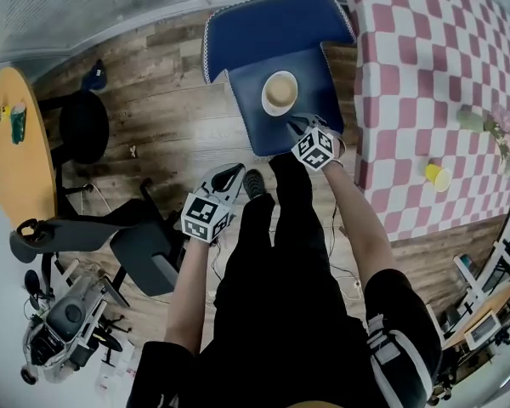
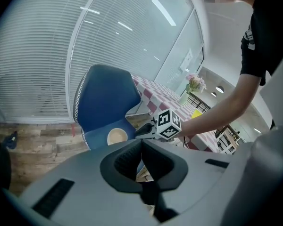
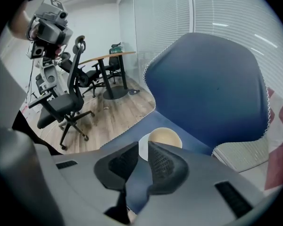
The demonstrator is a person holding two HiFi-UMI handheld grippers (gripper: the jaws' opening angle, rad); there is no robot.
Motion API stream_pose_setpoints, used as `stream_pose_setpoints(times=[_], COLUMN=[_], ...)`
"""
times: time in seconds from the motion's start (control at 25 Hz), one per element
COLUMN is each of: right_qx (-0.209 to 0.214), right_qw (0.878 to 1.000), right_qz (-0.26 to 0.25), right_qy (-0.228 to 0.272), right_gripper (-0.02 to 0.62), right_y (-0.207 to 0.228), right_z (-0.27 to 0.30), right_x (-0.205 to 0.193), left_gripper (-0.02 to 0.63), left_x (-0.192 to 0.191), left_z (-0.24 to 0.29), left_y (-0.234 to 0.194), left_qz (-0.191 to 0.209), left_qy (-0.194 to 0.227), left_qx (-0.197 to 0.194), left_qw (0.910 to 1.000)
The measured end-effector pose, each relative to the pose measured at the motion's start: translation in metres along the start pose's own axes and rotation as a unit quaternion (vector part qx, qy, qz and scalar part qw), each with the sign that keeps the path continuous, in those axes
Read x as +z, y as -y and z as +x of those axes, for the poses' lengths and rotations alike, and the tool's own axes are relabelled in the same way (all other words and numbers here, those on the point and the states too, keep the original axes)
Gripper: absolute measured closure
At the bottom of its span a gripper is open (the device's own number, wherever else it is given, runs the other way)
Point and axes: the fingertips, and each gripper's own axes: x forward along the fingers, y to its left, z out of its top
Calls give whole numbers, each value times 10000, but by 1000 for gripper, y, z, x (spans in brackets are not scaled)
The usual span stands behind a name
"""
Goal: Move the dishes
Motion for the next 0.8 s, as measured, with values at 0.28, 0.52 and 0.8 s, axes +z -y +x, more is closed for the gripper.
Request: stream_pose_setpoints(times=[0.28,0.52,0.8], right_qx=[16,-29,-50], right_qw=[9999,9997,9989], right_qz=[-36,-125,-305], right_qy=[-126,-230,-347], right_gripper=[514,502,497], right_y=[4,9,11], right_z=[43,78,117], right_x=[-17,-27,-39], left_gripper=[583,583,583], left_x=[-19,-30,-51], left_z=[16,28,41], left_y=[-14,-29,-47], left_qz=[-116,-108,-79], left_qy=[56,136,167], left_qx=[26,18,36], left_qw=[9999,9998,9998])
